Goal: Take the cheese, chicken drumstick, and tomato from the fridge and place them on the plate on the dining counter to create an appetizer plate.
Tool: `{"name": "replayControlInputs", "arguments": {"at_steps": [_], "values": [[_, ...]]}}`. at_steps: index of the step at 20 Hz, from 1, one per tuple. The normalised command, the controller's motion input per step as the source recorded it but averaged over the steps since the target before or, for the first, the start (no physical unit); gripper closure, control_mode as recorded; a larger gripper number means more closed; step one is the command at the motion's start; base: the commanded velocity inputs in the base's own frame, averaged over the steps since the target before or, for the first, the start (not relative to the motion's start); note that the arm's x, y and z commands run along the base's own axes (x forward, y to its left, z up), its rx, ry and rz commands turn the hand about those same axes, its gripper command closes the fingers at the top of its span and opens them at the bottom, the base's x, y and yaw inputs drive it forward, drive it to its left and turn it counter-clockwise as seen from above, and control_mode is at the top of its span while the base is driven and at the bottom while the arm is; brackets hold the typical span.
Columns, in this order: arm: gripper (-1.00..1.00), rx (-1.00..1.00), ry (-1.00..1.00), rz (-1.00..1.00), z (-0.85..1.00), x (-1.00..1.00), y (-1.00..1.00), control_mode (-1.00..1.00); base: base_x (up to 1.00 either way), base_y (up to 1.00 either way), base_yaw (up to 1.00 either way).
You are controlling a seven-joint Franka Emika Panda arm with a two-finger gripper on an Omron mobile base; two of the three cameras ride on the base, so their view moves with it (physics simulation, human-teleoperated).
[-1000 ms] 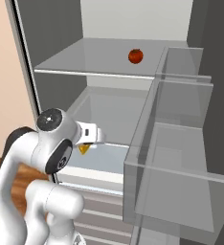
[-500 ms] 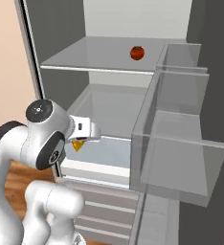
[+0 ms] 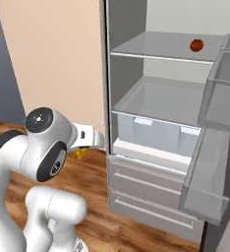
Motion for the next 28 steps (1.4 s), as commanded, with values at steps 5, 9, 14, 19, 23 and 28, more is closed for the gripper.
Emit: {"name": "replayControlInputs", "arguments": {"at_steps": [5,9,14,19,23,28], "values": [[1.00,0.00,0.00,0.00,0.00,0.00,0.00,1.00,-0.36,0.71,0.75],[1.00,0.00,0.00,0.00,0.00,0.00,0.00,1.00,-0.36,0.87,0.74],[1.00,0.00,0.00,0.00,0.00,0.00,0.00,1.00,-0.47,0.92,0.71],[1.00,0.00,0.00,0.00,0.00,0.00,0.00,1.00,-0.41,1.00,0.67],[1.00,0.00,0.00,0.00,0.00,0.00,0.00,1.00,-0.14,1.00,0.59],[1.00,0.00,0.00,0.00,0.00,0.00,0.00,1.00,0.30,0.89,0.50]]}}
